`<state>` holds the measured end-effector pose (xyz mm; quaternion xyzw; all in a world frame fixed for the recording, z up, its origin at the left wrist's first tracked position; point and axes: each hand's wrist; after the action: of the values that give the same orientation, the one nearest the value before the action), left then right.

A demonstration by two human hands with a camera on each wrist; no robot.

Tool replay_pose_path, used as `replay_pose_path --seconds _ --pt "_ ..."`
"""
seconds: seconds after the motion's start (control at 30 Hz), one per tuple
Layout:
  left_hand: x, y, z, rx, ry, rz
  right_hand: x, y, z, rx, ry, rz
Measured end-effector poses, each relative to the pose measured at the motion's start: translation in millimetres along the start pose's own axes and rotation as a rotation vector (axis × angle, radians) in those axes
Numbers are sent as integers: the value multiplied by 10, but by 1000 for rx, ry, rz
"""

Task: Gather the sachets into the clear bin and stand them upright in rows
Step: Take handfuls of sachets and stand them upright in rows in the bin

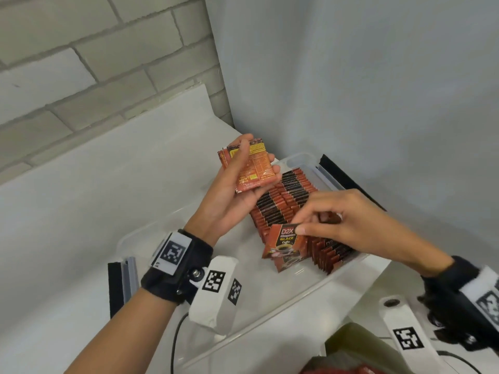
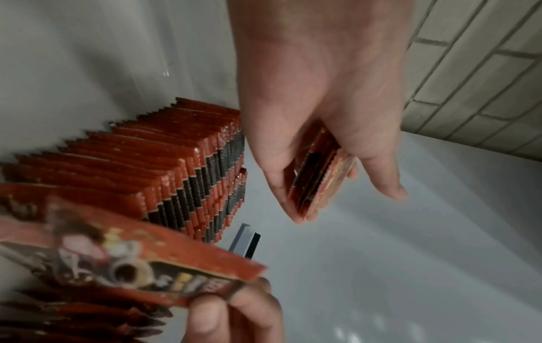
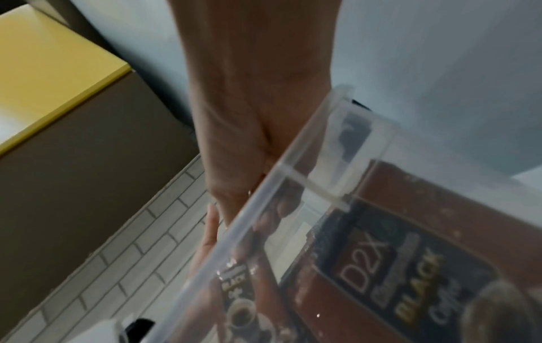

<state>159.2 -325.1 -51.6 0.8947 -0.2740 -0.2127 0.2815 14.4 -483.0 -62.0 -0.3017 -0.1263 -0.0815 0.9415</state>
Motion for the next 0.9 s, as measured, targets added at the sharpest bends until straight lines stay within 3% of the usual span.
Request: replay_pose_path --seconds 0.2,0.4,0.63,0.77,0.9 --pt "-10 32 -8 26 9 -36 -4 82 -25 -241 -108 129" --pt "3 44 14 -20 -18 -29 22 90 -34 -273 -64 233" --pt "11 18 25 7 -22 -16 30 92 -48 -202 19 253" --pt "8 6 52 52 -3 15 30 56 -15 -94 81 162" --pt "0 -16 74 108 4 81 98 57 51 142 198 -85"
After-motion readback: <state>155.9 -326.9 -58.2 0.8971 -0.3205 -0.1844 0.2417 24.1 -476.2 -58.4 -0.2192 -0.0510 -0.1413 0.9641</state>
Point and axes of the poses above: each hand's wrist, its own x-axis towards the middle knuckle, its own y-axis out of the palm, z = x × y, and after that the axes turned 11 degrees about -z, right-handed
